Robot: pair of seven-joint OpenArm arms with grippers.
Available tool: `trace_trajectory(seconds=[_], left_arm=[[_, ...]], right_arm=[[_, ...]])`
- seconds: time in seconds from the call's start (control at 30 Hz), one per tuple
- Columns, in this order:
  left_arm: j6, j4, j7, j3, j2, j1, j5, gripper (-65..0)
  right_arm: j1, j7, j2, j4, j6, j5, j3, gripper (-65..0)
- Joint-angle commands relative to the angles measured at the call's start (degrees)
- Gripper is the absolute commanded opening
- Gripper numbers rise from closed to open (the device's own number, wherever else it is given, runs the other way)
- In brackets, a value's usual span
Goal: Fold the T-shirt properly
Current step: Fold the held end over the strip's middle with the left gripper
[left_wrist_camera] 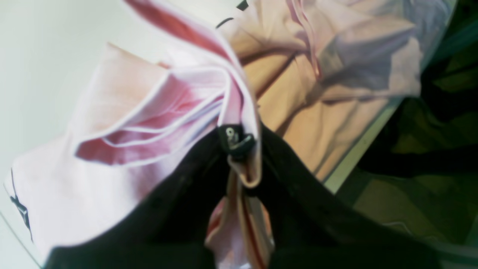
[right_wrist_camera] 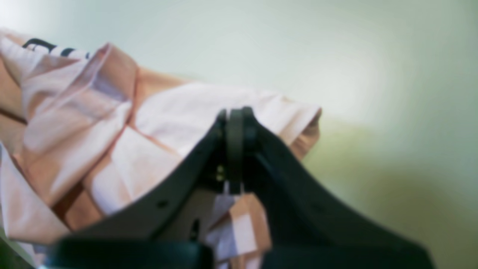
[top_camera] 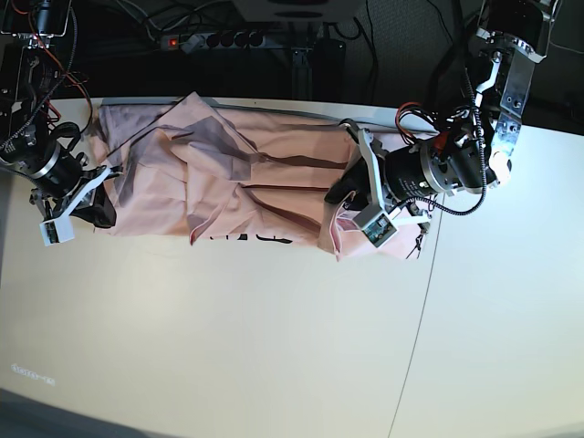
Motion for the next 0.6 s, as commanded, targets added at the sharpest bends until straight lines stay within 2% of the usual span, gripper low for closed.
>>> trace_trajectory(seconds=[0.0,0.33,0.43,0.47,0.57], left_arm=[[0.9,0.4,-1.6,-0.2,0.5,-1.2,-0.5,-65.0],[0.8,-6.1,-1.4,0.0,6.8,-2.5,-0.4,-65.0],[0.8,-6.1,-1.4,0.0,7.0,-2.4,-0.4,-65.0],[0.8,-6.1,-1.4,0.0,7.0,-2.4,-0.4,-61.3],[0.8,-6.1,-1.4,0.1,7.0,-2.4,-0.4,-41.5]], right_arm=[[0.6,1.2,1.1,0.9,2.6,0.7,0.6,-65.0],[0.6,1.3,1.1,0.9,2.6,0.7,0.6,-65.0],[0.6,1.2,1.1,0.9,2.6,0.7,0.6,-65.0],[0.6,1.2,1.1,0.9,2.6,0.7,0.6,-65.0],[0.6,1.3,1.1,0.9,2.6,0.7,0.6,-65.0]])
